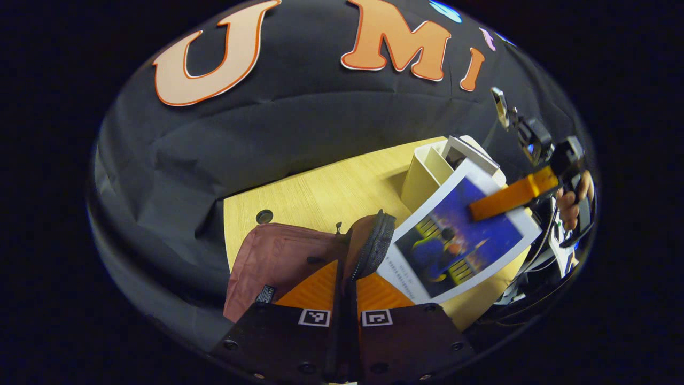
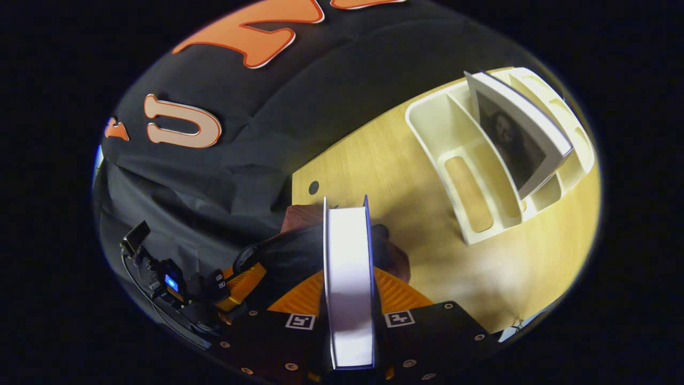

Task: Open the schoolbag, grab two books from the bookshelf and put them into the schoolbag.

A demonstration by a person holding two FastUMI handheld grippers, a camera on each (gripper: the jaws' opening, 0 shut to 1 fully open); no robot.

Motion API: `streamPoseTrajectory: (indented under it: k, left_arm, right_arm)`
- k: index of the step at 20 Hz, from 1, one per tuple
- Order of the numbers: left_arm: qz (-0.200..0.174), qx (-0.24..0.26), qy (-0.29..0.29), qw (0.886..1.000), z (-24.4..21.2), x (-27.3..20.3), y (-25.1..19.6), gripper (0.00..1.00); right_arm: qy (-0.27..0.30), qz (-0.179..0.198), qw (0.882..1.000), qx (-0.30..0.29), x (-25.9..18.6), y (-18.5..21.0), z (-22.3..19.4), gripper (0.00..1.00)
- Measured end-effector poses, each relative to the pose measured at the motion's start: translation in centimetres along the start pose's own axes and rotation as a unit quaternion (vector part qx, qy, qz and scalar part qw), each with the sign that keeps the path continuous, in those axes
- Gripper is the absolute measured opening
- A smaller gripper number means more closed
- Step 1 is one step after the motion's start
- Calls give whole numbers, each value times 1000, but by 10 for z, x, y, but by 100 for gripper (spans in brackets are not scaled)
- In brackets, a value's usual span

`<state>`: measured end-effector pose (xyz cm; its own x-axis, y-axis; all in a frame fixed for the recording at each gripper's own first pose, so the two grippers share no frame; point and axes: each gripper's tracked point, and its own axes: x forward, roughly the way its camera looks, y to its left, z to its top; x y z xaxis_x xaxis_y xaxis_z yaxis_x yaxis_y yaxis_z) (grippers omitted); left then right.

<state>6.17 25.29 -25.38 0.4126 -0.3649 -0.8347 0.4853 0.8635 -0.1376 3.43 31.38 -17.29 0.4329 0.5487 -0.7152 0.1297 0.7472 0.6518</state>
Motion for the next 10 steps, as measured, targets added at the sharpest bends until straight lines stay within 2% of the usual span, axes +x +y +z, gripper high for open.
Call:
streamPoseTrajectory:
  k: [3, 6, 10]
  left_arm:
    - [5, -11, -5, 1000, 2, -4, -4, 7]
    - [18, -5, -26, 999, 5, -7, -10, 7]
    - [14, 9, -51, 999, 6, -11, -30, 7]
  right_arm:
    - [-2, 31, 999, 26, 32, 9, -18, 32]
    - [-28, 52, 998, 15, 67, 12, -26, 32]
    - [-48, 82, 995, 20, 103, 25, -35, 32]
